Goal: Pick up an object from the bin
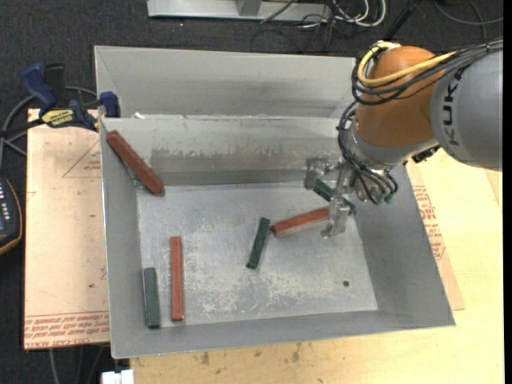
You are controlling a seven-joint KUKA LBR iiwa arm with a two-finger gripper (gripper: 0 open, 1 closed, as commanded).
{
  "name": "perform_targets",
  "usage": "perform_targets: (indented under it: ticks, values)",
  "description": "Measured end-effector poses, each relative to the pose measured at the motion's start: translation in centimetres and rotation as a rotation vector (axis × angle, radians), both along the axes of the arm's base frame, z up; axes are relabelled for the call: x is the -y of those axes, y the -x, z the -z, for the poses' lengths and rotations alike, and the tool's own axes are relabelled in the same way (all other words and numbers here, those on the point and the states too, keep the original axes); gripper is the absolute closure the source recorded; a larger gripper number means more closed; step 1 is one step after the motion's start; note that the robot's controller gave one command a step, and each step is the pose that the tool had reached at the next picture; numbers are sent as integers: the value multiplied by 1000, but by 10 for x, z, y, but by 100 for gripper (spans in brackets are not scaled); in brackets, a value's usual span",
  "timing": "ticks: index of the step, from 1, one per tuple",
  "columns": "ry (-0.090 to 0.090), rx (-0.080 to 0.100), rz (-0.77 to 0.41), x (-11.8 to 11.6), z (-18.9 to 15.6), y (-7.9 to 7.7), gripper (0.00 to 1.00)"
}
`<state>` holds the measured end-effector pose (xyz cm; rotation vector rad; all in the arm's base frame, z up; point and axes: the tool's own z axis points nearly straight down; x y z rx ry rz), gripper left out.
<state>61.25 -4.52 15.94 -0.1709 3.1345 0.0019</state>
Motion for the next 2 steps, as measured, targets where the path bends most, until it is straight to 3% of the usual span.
perform_targets:
  ticks: [1, 2]
  values:
    - [-1, -6, 91, -7, 94, -15, 0]
    - [-1, 1, 93, -6, 89, -16, 100]
